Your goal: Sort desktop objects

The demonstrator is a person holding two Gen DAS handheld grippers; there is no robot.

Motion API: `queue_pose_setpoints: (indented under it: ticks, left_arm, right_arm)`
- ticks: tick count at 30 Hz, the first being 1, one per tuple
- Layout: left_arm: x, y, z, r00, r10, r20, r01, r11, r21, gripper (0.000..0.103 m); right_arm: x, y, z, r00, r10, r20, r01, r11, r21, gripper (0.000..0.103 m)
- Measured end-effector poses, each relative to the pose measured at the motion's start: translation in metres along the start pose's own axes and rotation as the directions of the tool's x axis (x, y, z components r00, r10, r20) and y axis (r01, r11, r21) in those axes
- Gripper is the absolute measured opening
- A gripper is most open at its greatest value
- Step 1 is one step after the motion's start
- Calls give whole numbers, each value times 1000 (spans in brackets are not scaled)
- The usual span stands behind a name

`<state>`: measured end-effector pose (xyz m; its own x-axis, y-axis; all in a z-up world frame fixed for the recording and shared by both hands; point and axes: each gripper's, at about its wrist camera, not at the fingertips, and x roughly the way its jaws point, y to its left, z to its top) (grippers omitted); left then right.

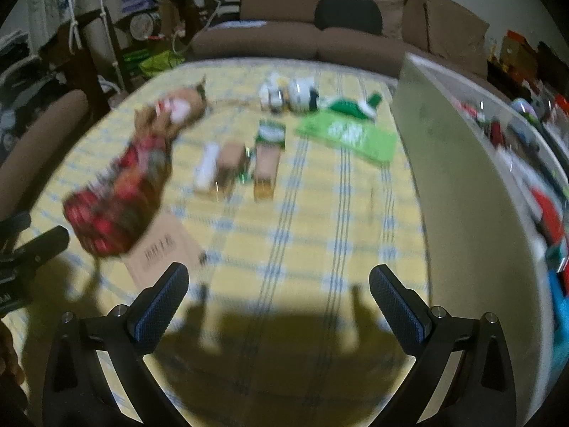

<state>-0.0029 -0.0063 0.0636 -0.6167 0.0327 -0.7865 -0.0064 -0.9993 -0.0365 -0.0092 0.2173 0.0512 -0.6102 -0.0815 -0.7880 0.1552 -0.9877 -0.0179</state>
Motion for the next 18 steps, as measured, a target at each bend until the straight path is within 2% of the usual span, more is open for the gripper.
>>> queue_pose_setpoints:
  ticks: [6, 10, 13, 18]
  left_arm:
    - [-2, -19, 52, 998, -63, 24, 63, 997, 33, 103]
    - [6, -27, 80, 996, -88, 26, 87, 996, 26, 103]
    - [25, -35, 97, 993, -122, 4, 122, 992, 20, 103]
    - [55, -43, 124, 995, -104, 4, 104, 993, 48, 103]
  right_arm:
    - [-16, -14, 71, 999, 34, 35, -33, 999, -16, 103]
    - [-3, -20, 121, 997, 66, 36, -65, 998, -11, 103]
    - [26, -15, 149, 999, 40, 15, -39, 997, -61, 103]
    - [88, -15, 173, 999, 5, -48, -8, 998, -67, 103]
